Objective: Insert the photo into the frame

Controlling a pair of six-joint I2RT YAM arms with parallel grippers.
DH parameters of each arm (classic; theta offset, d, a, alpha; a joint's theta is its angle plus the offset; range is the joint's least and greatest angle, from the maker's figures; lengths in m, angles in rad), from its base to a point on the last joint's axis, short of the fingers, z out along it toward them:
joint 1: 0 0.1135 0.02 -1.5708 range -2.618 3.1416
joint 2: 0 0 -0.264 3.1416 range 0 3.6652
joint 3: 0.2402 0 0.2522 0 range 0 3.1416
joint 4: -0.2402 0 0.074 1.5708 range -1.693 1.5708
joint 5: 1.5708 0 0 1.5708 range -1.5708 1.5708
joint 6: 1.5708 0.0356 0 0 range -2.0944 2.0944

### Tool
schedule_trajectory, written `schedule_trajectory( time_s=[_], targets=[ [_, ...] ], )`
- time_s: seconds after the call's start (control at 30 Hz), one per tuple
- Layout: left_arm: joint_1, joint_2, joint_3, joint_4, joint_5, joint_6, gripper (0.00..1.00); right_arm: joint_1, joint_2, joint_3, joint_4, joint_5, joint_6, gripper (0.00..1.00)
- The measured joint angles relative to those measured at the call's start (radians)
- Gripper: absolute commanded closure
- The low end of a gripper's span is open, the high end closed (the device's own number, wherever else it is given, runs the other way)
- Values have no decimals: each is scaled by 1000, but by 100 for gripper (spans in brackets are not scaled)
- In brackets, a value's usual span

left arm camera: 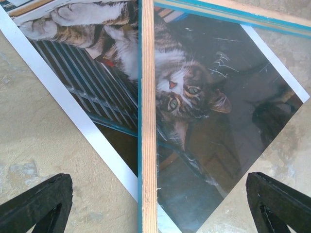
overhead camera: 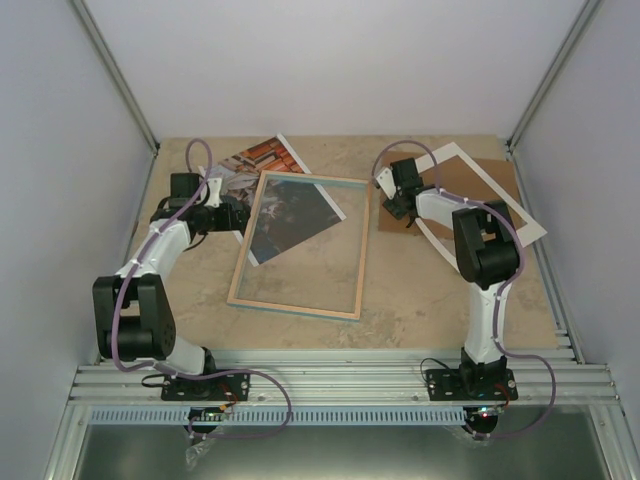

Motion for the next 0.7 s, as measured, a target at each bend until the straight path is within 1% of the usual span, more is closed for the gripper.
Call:
schedule_trajectory(
  time_s=[0.03,0.2,0.33,0.4,0.53,0.7],
  targets=[
    [0,2,0,1,0,0,1,1,-1,0,2,7,-5,99],
    [0,15,0,6,-3,-4,1,5,-35,1,-5,33,-24,100],
    [0,22,5,6,-4,-7,1,0,-138,20,-68,-1,-24,100],
    [0,25,10,6,-6,-10,1,-7,-214,47,-99,-46,-18,100],
    [0,30,29,7,-12,-23,0,-34,-373,134,-135,-194,8,99],
    [3,48,99,13,-38,-46,0,-49,-529,204,-127,-469,67,99]
  ],
)
